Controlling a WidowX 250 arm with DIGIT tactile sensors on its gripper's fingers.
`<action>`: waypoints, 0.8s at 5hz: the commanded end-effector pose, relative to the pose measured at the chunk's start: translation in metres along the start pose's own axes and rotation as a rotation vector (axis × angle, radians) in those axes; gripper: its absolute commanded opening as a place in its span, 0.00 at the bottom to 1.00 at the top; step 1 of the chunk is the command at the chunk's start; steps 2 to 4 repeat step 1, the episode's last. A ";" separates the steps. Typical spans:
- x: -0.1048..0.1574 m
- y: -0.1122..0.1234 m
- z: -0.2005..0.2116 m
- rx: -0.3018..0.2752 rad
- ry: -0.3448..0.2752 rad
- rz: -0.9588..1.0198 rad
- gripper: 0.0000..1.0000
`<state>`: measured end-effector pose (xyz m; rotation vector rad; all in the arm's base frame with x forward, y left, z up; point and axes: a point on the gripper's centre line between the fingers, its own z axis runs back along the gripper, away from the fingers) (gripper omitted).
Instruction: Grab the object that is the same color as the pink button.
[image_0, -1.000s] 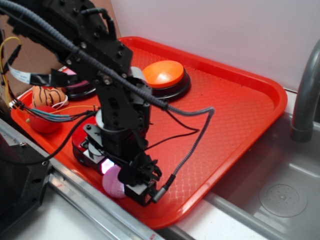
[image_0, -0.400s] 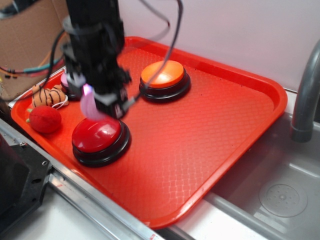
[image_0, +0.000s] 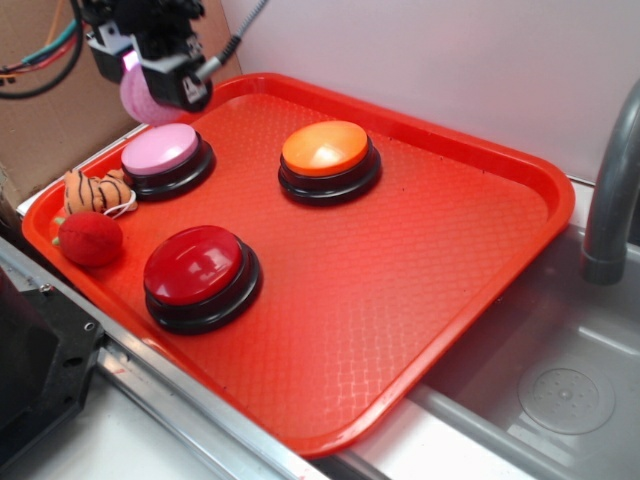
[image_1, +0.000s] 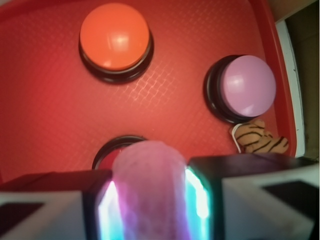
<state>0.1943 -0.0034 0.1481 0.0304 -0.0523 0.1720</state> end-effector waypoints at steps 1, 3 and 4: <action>0.010 0.020 0.014 0.022 -0.078 0.061 0.00; 0.010 0.020 0.014 0.022 -0.078 0.061 0.00; 0.010 0.020 0.014 0.022 -0.078 0.061 0.00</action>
